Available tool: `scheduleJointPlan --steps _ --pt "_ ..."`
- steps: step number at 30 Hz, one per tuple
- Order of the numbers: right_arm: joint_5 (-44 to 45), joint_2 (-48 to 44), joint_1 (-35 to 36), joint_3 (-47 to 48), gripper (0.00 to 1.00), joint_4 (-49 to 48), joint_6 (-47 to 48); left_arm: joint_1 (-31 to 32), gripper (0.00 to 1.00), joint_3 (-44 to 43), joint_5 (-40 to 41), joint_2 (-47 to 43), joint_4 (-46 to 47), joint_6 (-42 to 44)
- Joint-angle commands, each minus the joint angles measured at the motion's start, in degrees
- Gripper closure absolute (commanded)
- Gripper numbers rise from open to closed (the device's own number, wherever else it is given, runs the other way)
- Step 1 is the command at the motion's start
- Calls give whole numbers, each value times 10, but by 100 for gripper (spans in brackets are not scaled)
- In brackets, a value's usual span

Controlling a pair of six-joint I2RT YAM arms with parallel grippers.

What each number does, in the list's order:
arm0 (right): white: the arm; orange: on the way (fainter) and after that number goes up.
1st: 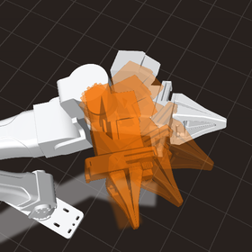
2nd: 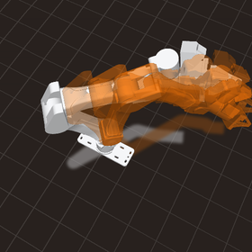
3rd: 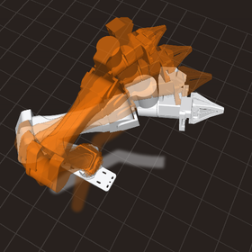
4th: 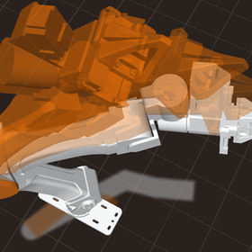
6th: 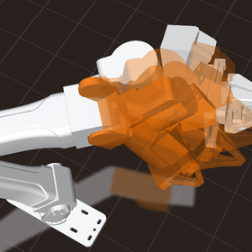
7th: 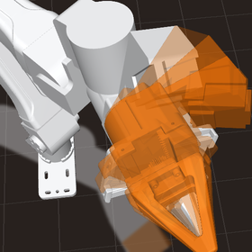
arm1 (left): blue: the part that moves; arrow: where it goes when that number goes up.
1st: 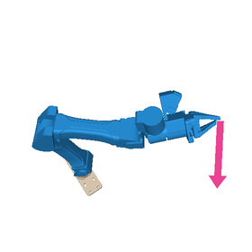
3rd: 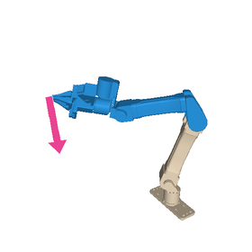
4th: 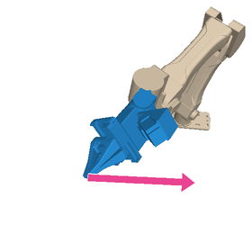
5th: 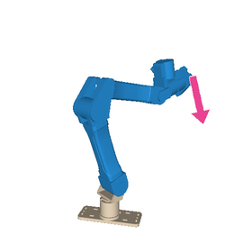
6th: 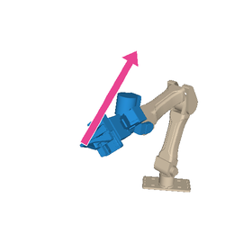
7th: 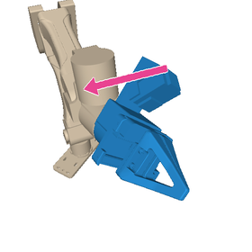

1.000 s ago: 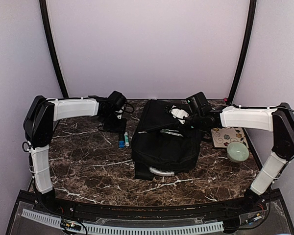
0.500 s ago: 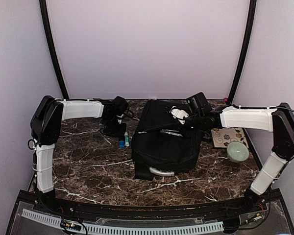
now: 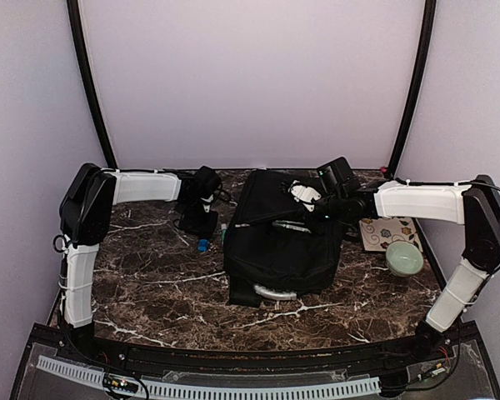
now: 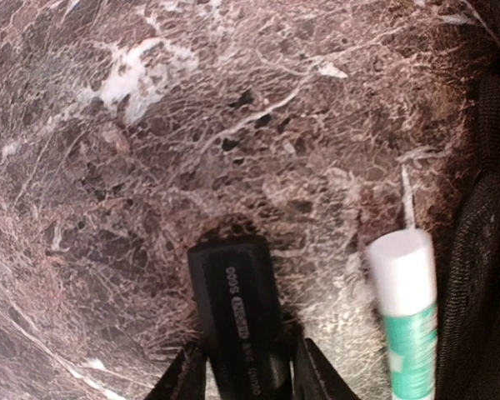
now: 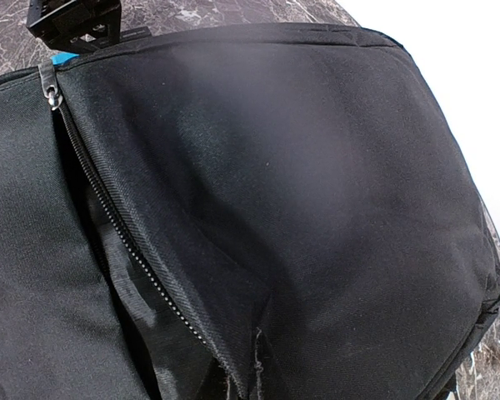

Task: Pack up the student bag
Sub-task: Pick up the pen at the center of the board, then place the pen in the lower front pocket of the bag.

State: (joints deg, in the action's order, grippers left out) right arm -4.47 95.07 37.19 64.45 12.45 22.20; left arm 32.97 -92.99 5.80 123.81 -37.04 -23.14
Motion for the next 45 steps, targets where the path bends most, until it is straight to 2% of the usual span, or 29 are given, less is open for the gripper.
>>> scheduleJointPlan --steps 1,10,16,22,27,31,34,40,45 --pt "-35 -12 9 -2 100 -12 -2 -5 66 -18 6 -2 -52 5" --pt "-36 -15 9 -3 100 -14 -2 -5 80 59 -18 -84 -77 21" --pt "-36 -12 9 -4 100 -14 -1 5 83 111 -70 -196 -59 42" --pt "-36 -9 9 -1 100 -15 -1 98 84 132 -68 -283 24 154" --pt "-33 -13 9 -2 100 -14 0 215 85 208 -71 -335 213 304" --pt "-40 -17 9 1 100 -11 -5 243 85 219 -105 -321 281 392" --pt "-53 -17 8 7 100 -6 -10 254 86 206 -97 -281 306 451" --pt "-65 -26 8 8 100 -3 -13 276 87 159 -65 -208 320 566" --pt "-79 -29 8 9 100 -1 -12 298 89 114 20 -148 344 673"
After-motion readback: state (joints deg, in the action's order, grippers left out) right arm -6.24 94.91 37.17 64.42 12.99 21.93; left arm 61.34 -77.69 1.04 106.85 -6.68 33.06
